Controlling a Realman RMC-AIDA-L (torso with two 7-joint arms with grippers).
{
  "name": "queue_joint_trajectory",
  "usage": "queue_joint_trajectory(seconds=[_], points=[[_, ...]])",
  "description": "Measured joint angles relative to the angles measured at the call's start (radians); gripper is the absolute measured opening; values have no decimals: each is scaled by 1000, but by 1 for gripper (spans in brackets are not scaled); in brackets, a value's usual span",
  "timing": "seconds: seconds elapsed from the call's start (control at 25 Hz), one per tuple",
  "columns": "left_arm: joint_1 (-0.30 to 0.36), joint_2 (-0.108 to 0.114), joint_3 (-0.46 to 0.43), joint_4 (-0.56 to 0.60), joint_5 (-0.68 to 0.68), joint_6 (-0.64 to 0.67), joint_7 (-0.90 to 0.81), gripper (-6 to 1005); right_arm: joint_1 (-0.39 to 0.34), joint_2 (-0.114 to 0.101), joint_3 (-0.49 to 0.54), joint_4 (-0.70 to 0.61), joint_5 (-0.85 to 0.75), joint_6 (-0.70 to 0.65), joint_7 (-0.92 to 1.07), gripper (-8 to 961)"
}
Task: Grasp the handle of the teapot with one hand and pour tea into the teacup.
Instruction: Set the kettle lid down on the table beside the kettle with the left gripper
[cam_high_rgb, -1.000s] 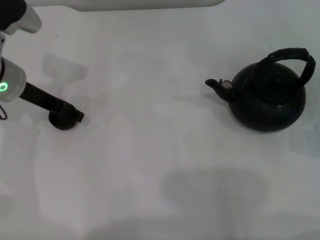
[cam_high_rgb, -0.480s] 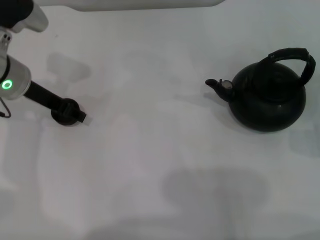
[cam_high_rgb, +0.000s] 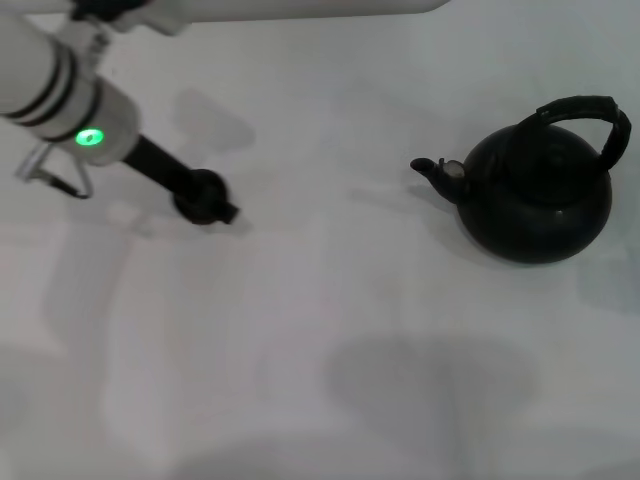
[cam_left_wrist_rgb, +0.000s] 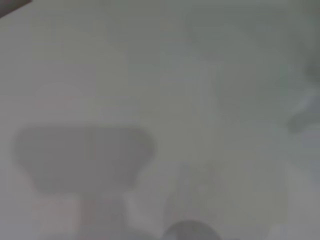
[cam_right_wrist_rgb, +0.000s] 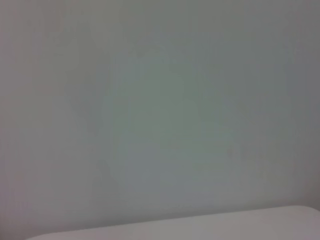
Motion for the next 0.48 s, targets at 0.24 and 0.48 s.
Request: queue_joint_trajectory(seconds=[0.24, 0.48], points=[[-58, -2, 178, -5, -75, 44, 0, 709, 9, 0, 0, 0, 0, -3, 0, 873], [-94, -6, 318, -6, -126, 91, 1, 711, 17, 0, 0, 0, 0, -25, 0, 872]])
